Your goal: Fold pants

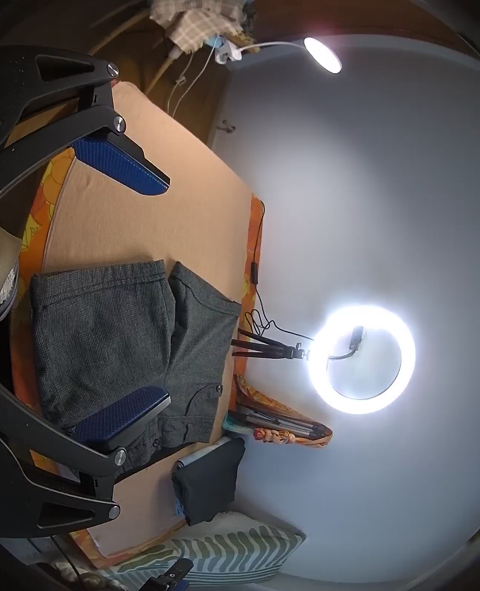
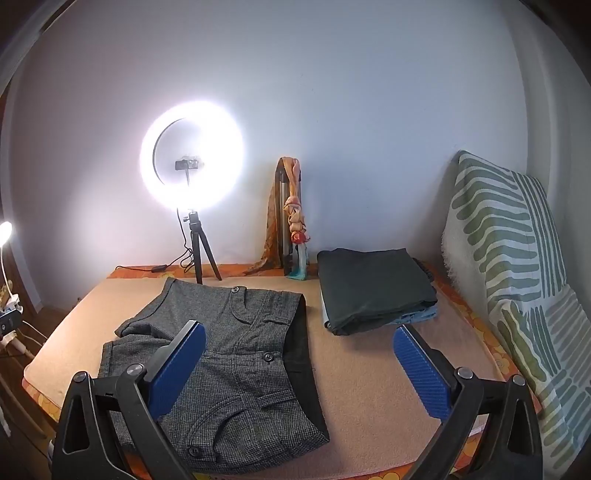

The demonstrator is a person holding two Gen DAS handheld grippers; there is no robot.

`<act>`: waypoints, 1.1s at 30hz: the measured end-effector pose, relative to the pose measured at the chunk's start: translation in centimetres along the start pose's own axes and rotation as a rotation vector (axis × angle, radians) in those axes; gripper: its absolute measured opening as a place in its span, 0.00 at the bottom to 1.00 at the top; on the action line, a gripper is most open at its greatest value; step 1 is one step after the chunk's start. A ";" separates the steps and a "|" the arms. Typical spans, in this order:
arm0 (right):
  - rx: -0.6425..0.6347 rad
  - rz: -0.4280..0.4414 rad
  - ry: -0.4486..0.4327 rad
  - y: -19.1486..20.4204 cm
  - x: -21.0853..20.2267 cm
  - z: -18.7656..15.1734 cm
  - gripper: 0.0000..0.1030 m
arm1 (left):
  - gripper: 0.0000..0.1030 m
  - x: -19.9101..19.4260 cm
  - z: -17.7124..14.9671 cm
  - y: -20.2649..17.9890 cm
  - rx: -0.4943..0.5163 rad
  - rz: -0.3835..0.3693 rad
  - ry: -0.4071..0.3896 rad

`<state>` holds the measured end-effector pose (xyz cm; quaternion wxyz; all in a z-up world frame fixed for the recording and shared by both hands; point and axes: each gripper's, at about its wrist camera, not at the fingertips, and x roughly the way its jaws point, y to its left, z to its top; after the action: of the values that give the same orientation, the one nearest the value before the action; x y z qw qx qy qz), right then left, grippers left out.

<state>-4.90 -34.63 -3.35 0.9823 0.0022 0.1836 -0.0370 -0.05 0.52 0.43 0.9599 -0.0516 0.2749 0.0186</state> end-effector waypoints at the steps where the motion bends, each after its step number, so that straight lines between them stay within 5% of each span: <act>1: 0.001 -0.001 0.001 0.0 0.0 0.0 1.00 | 1.00 0.0 0.0 0.0 0.000 0.000 0.000; 33: 0.001 -0.001 -0.001 0.1 0.3 -0.2 1.00 | 1.00 0.3 -0.6 0.2 0.012 0.009 0.002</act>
<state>-4.70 -34.51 -3.62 0.9824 0.0026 0.1832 -0.0376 -0.14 0.65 -0.24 0.9598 -0.0447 0.2764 0.0212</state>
